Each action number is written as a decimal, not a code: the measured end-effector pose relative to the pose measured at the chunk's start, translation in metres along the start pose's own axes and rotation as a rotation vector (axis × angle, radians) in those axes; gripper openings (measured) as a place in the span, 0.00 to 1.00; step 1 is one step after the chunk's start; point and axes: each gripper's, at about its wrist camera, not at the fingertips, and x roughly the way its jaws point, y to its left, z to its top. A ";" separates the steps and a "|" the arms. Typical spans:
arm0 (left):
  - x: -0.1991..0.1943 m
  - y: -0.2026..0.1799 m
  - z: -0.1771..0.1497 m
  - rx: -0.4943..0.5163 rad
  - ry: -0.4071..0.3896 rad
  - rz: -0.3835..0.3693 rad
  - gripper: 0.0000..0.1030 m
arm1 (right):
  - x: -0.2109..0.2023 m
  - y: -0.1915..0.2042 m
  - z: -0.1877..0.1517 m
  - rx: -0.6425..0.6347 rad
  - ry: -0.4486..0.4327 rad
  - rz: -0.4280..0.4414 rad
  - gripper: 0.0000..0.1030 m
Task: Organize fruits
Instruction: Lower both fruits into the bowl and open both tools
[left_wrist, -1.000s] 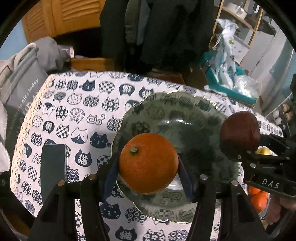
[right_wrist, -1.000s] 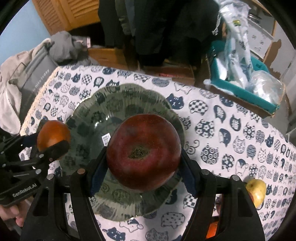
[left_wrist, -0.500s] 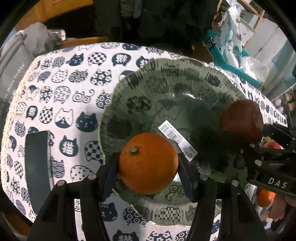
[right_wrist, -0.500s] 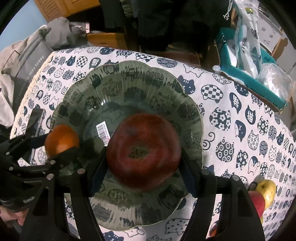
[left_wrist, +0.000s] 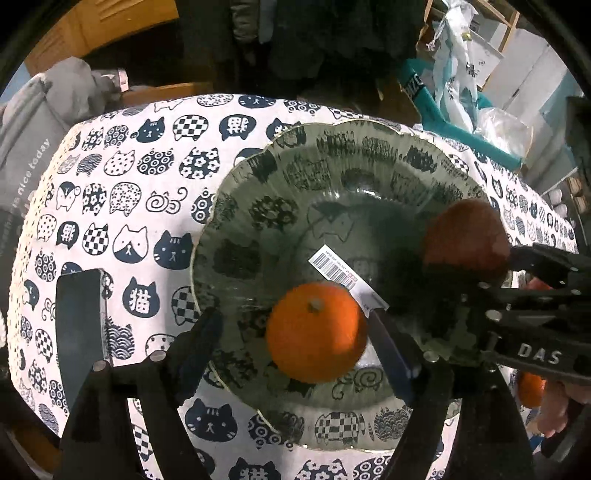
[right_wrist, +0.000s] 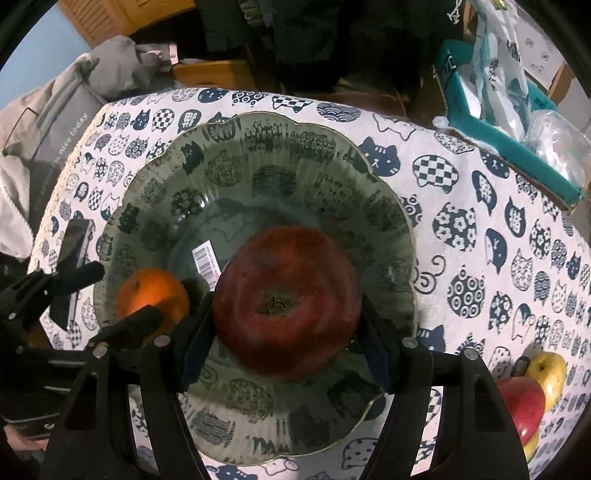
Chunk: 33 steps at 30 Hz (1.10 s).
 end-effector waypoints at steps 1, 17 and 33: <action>-0.002 0.002 0.000 -0.007 -0.004 -0.005 0.80 | 0.001 0.001 0.000 -0.002 0.002 0.001 0.70; -0.029 0.043 -0.014 -0.101 -0.051 0.044 0.80 | 0.016 0.020 -0.007 -0.084 0.062 -0.028 0.73; -0.080 0.032 -0.020 -0.107 -0.137 0.027 0.80 | -0.079 0.019 -0.010 -0.078 -0.173 -0.066 0.82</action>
